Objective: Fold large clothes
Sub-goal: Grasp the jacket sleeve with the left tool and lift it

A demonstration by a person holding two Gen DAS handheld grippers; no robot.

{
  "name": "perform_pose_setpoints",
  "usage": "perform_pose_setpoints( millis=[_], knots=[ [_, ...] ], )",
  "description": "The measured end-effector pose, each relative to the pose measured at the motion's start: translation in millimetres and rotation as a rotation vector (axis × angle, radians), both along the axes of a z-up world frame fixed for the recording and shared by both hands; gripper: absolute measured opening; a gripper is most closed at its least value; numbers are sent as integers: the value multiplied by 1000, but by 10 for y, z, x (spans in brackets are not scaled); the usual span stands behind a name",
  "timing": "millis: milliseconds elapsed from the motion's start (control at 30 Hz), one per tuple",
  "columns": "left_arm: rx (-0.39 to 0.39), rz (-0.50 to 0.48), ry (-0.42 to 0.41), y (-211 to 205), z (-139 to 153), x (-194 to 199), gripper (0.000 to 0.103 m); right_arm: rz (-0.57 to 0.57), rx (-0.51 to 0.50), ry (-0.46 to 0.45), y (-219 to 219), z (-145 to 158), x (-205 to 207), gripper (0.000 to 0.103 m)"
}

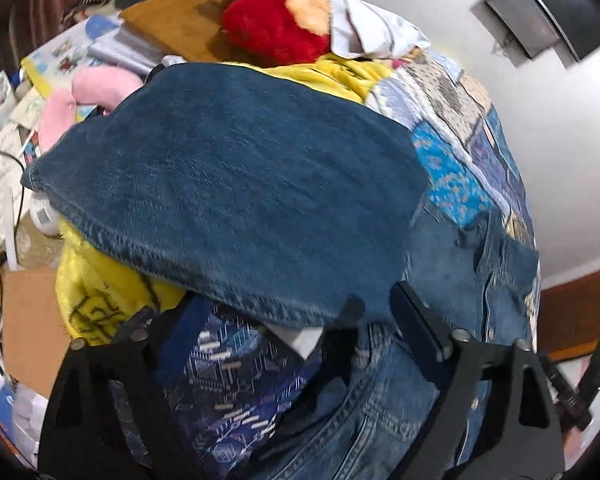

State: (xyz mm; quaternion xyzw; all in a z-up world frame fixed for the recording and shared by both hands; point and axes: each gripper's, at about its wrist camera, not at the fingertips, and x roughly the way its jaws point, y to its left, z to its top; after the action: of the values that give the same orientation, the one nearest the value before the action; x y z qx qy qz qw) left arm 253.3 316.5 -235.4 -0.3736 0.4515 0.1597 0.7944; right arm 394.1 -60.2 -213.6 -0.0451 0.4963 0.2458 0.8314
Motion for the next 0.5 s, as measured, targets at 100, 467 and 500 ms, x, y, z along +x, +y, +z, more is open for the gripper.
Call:
perform_pose_setpoints(
  millis=[100,467,500],
  knots=[
    [5,58,20,131,-45,40,63,3,13,70,56,-151,72,103],
    [477,4,14,-267,655,254,16,12,34,66,-34,-112,-1,103],
    [515,-26,-22,-384,799,294,15,9,37,61,-68,-75,-9,103]
  ],
)
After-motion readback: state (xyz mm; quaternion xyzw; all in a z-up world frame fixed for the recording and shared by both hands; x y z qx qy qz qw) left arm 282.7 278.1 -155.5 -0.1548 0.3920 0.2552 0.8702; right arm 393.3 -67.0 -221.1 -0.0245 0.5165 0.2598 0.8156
